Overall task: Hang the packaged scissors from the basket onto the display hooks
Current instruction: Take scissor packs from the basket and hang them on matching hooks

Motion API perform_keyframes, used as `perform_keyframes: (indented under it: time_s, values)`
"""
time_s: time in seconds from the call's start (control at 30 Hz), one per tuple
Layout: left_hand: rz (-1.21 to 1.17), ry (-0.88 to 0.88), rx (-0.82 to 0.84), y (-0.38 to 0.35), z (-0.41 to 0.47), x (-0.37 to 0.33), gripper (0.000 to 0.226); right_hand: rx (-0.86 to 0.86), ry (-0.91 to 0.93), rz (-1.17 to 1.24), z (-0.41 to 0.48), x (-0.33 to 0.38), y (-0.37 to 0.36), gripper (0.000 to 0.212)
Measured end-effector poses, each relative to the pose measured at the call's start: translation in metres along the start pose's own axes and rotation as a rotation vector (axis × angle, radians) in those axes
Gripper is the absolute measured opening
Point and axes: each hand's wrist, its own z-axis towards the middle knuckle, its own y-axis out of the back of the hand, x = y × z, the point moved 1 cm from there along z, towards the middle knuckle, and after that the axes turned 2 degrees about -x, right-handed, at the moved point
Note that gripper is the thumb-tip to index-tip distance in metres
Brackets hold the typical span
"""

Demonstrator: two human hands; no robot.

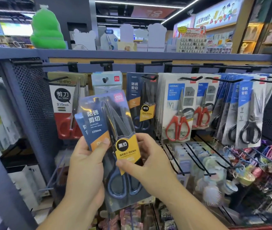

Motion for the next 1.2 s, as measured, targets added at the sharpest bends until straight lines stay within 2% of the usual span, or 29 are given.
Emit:
perform_keyframes:
  time_s: [0.13,0.3,0.47,0.63,0.77,1.03,1.2]
  values:
    - [0.004,0.023,0.040,-0.002,-0.004,0.003,0.029,-0.031,-0.019,0.076,-0.006,0.001,0.003,0.037]
    - [0.008,0.070,0.091,0.001,-0.004,0.002,0.031,-0.055,-0.051,0.233,-0.009,0.001,0.013,0.031]
    - [0.101,-0.030,0.096,0.003,-0.003,0.003,0.031,-0.069,-0.028,0.339,-0.006,0.004,0.023,0.027]
    - [0.124,-0.053,0.086,0.000,-0.003,0.003,0.030,-0.073,-0.017,0.305,-0.003,0.005,0.023,0.027]
    - [0.136,-0.045,0.070,-0.001,0.000,0.005,0.030,-0.093,0.010,0.241,-0.005,0.003,0.020,0.029]
    - [0.163,-0.080,-0.047,0.003,0.010,0.007,0.030,-0.071,0.039,0.323,-0.008,0.005,0.032,0.030]
    - [0.194,-0.106,-0.108,0.011,0.022,0.000,0.029,-0.211,0.052,0.380,0.006,0.003,0.056,0.033]
